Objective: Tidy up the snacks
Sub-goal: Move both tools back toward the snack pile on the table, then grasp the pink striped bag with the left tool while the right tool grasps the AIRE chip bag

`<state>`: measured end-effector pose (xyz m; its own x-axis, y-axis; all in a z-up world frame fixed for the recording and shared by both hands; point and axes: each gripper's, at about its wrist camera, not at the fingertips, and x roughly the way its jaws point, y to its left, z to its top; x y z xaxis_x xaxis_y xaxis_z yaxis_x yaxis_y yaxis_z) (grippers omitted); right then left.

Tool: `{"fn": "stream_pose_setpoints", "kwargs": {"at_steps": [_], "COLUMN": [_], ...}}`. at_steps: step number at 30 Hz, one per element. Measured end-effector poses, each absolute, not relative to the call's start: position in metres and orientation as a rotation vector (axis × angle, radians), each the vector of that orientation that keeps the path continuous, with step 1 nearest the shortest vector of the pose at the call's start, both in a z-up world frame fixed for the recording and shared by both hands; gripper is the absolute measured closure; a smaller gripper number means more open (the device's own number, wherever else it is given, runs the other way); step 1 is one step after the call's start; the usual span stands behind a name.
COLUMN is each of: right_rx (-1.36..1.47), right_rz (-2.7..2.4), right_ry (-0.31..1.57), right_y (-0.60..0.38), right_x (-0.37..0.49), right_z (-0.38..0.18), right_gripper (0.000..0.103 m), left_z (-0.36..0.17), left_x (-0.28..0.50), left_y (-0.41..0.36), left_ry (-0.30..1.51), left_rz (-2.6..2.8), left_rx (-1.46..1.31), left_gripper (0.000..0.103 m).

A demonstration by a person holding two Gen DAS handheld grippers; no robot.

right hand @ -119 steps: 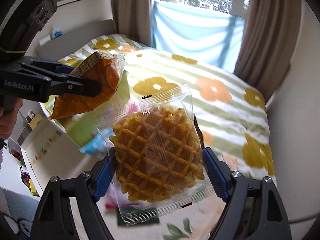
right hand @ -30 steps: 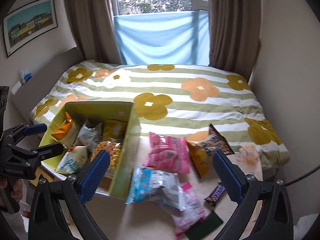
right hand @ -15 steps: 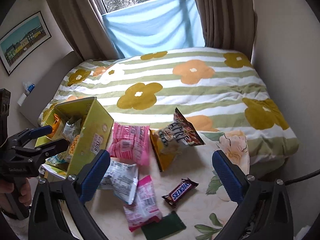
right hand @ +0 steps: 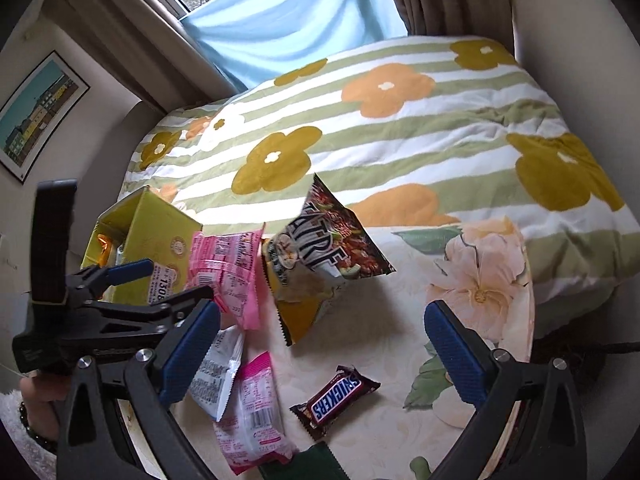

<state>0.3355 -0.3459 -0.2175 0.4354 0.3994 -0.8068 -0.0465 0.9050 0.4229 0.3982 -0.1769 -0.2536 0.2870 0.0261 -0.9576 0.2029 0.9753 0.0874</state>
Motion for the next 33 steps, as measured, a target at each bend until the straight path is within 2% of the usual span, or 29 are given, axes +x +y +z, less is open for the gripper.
{"fn": "stream_pose_setpoints", "kwargs": {"at_steps": [11,22,25,27,30,33], "right_rx": [0.455,0.612,0.660,0.666,0.633,0.617], "right_rz": [0.320,0.340,0.335,0.329,0.330,0.338], "right_ry": [1.156,1.155,1.147,1.142,1.137,1.124], "right_y": [-0.340,-0.338,-0.337,-0.336,-0.328,-0.322], "right_x": [0.360,0.371,0.377,0.381,0.387,0.391], "right_z": [-0.257,-0.280,-0.287,-0.290,-0.291,-0.291], "right_gripper": [0.001,0.001,0.001,0.001,0.001,0.001], "left_z": [-0.304,-0.320,-0.321,-0.319,-0.316,-0.314], "left_x": [0.428,0.432,0.432,0.433,0.430,0.427], "left_y": [-0.174,-0.168,-0.164,-0.160,-0.156,-0.154], "left_ry": [1.365,1.362,1.353,1.350,1.339,1.325], "left_rz": [-0.021,-0.006,0.013,0.011,-0.002,-0.016], "left_rx": [0.241,0.295,0.307,0.295,0.307,0.313], "left_gripper": [0.000,0.000,0.010,0.021,0.030,0.032]}}
